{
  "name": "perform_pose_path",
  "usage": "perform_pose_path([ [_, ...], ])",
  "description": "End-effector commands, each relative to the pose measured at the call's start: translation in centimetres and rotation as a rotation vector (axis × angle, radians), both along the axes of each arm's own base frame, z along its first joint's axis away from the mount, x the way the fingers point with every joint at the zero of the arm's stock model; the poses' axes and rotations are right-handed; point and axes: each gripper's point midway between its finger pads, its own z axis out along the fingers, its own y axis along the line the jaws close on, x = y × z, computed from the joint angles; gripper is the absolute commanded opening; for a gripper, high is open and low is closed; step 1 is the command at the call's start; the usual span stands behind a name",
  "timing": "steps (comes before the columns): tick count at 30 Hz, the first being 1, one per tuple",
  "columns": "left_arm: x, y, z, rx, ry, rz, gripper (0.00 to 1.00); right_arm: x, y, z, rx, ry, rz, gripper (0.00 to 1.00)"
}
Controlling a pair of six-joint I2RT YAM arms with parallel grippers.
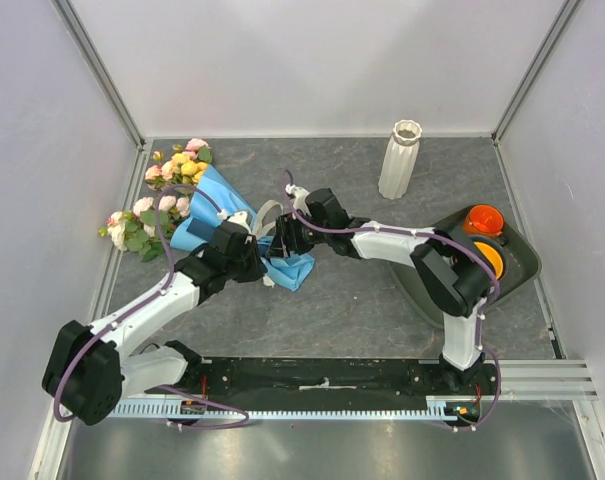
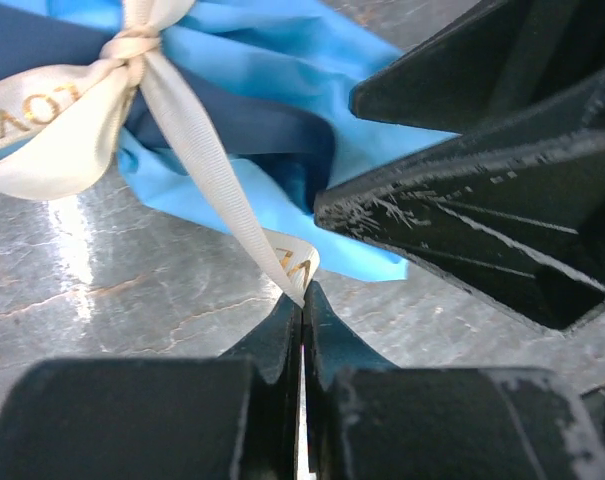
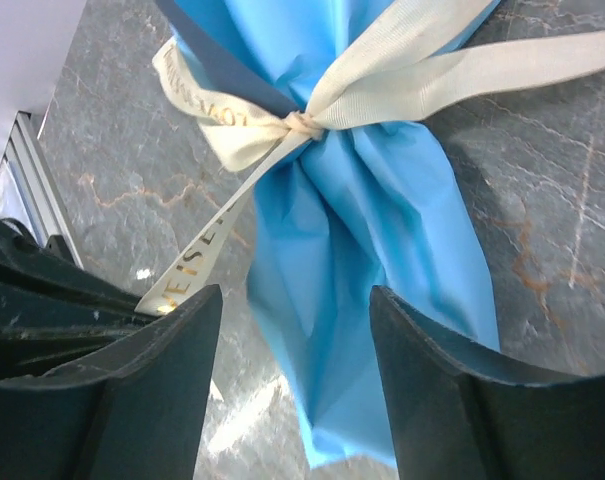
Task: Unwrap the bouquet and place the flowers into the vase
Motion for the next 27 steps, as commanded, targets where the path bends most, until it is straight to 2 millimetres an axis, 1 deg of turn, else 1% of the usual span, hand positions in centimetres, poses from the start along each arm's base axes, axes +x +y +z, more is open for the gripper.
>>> perform_pose_path([
  [1,-0.1,-2.3,4.0,-0.141,-0.016,-0.038,0.02,0.2,-1.7,4.8,0.013,-0.138,-0.022,0.70],
  [2,0.0,-2.5,4.6,-0.157,-0.024,-0.038,0.02,0.1,-1.9,5.0,0.015,-0.147,-0.025,0.74],
  [3,0.0,-2.7,5.2,-0.168,-0.033,-0.040,0.02,-0.1,-2.2,5.9,0.023,-0.163,-0.028,0.75],
  [4,0.3,-2.9,6.1,-0.180,-0.049,-0.041,0.02,-0.3,-2.7,5.4,0.004,-0.163,-0.040,0.76],
  [5,0.5,-2.9,6.9,-0.189,-0.065,-0.041,0.02,-0.4,-3.1,5.5,-0.003,-0.169,-0.046,0.77],
  [6,0.6,-2.9,7.3,-0.194,-0.073,-0.040,0.02,-0.5,-3.5,6.2,0.001,-0.184,-0.052,0.79],
  [7,1.0,-3.1,8.6,-0.210,-0.098,-0.043,0.02,-0.9,-3.9,5.8,-0.009,-0.180,-0.053,0.79],
  [8,1.1,-3.1,9.2,-0.214,-0.106,-0.046,0.02,-0.9,-4.2,6.0,-0.013,-0.193,-0.059,0.81],
  [9,1.2,-3.2,10.0,-0.224,-0.122,-0.048,0.02,-1.1,-4.5,6.6,-0.007,-0.205,-0.064,0.81],
  [10,1.5,-3.5,11.5,-0.243,-0.149,-0.066,0.02,-1.3,-4.9,6.2,-0.017,-0.202,-0.069,0.81],
  [12,1.6,-3.4,13.4,-0.260,-0.186,-0.075,0.02,-1.2,-5.6,6.8,-0.026,-0.224,-0.098,0.82],
  [13,2.0,-3.5,15.4,-0.279,-0.225,-0.082,0.02,-1.1,-6.1,6.6,-0.035,-0.225,-0.113,0.82],
  [14,2.2,-3.2,16.5,-0.281,-0.252,-0.082,0.02,-1.0,-6.4,6.6,-0.036,-0.227,-0.122,0.82],
  [15,2.0,-3.1,17.8,-0.292,-0.280,-0.087,0.02,-0.9,-6.7,7.2,-0.031,-0.237,-0.133,0.82],
  [16,2.2,-3.1,20.4,-0.308,-0.337,-0.094,0.02,-0.8,-7.1,7.2,-0.031,-0.232,-0.142,0.82],
  [17,2.2,-3.0,21.7,-0.322,-0.367,-0.097,0.02,-0.7,-7.3,7.4,-0.026,-0.231,-0.150,0.82],
  [18,2.0,-3.0,24.6,-0.352,-0.430,-0.103,0.02,-0.7,-7.7,7.7,-0.020,-0.234,-0.154,0.82],
  [19,1.9,-3.0,26.1,-0.369,-0.462,-0.110,0.02,-0.8,-7.7,7.9,-0.015,-0.235,-0.153,0.82],
  [20,1.7,-3.1,27.5,-0.387,-0.495,-0.121,0.02,-0.9,-7.7,8.5,-0.003,-0.243,-0.149,0.82],
  [21,1.4,-3.4,30.3,-0.429,-0.556,-0.151,0.02,-1.2,-7.5,8.8,0.009,-0.243,-0.129,0.82],
  [23,0.8,-3.9,33.1,-0.476,-0.614,-0.195,0.02,-1.8,-7.2,9.4,0.038,-0.253,-0.091,0.82],
  [24,0.0,-4.4,35.6,-0.522,-0.664,-0.247,0.02,-2.3,-6.9,9.4,0.054,-0.255,-0.063,0.83],
  [26,-0.5,-5.0,37.6,-0.560,-0.702,-0.290,0.02,-2.9,-6.5,9.9,0.071,-0.275,-0.024,0.87],
  [27,-1.2,-5.2,39.1,-0.586,-0.729,-0.325,0.02,-3.5,-6.2,9.8,0.068,-0.293,0.008,0.88],
])
